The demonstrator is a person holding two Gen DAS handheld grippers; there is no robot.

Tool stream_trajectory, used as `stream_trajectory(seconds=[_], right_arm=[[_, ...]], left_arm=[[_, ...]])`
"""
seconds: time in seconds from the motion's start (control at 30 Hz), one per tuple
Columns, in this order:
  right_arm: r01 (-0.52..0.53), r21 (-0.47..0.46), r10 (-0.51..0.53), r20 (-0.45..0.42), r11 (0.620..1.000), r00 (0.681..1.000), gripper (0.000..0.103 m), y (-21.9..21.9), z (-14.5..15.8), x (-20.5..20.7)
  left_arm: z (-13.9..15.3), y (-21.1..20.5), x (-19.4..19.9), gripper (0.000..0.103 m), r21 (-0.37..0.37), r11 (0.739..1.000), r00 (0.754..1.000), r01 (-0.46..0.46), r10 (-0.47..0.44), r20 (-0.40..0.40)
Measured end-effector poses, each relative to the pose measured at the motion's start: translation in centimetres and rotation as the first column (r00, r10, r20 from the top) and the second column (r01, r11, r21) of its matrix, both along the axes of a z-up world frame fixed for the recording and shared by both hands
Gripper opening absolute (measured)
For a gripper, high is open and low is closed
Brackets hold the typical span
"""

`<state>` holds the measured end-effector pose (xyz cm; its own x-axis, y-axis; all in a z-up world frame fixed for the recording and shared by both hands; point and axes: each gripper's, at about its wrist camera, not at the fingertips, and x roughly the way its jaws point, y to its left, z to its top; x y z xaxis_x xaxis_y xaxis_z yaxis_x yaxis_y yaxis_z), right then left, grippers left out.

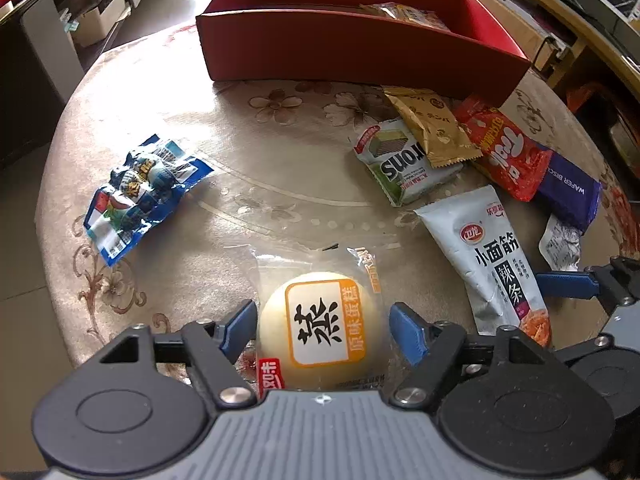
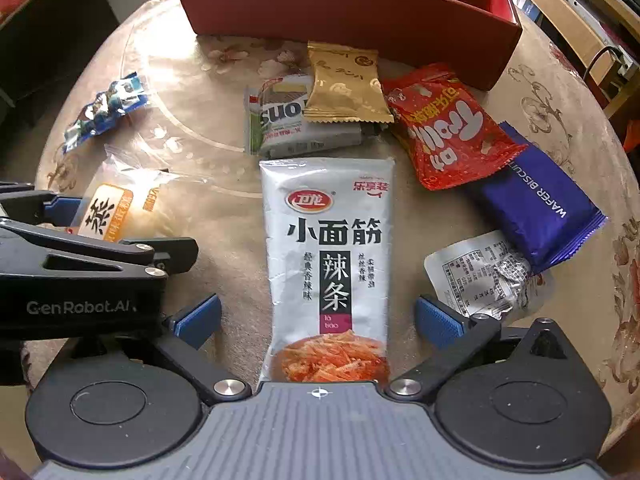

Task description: Organize snacks

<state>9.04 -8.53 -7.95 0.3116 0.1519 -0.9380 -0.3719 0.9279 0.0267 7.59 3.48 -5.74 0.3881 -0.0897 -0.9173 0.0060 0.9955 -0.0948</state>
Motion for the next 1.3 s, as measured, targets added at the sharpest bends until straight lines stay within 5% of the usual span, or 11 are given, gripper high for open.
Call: stream_trajectory(seconds=[0.1,0.23,0.7,1.3], right_arm=[[0.000,-0.017,0.001,0.020,1.000,1.000,0.091,0.0,0.3,-0.6],[0.017,-0.007,-0.016,0.062,1.000,0.998,0.057,-0.7,1.3,-1.4],[0.085,0.062,-0.093,0.129,0.994,0.987,0.052,-2.0,2.2,-3.5],[0.117,0.082,-0.131,0.210,0.990,0.969,0.052,-2.7,3.5,-3.3]], left_arm=[[-0.1,-0.4,-0.2,0.072,0.027,0.999,1.000,0.021,-0.021,0.008],[0.1,-0.5,-0.4,0.060,0.054,0.998,1.000,0.013,-0.014,0.010],[0.7,0.8,-1.6,0.058,-0.012,1.000,0.999,0.018,-0.017,0.042],[2.6,0.0,-1.5,0.058,0.011,1.000,0.991,0.028,-0.029,0.132]])
